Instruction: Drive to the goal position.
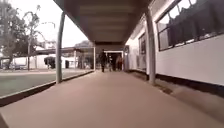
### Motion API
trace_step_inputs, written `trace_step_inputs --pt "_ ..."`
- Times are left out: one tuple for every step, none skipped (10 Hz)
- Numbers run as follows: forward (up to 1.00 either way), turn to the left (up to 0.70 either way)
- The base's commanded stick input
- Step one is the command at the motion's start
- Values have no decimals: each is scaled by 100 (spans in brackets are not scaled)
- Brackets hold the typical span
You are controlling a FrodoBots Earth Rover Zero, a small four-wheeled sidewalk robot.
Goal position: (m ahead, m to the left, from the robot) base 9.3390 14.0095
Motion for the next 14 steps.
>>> trace_step_inputs --pt "70 0" --pt "70 0" --pt "70 0" --pt "70 0" --pt "70 0" --pt "70 0" --pt "70 0" --pt "70 0" --pt "70 0" --pt "70 0" --pt "70 0" --pt "70 0" --pt "70 0" --pt "70 0"
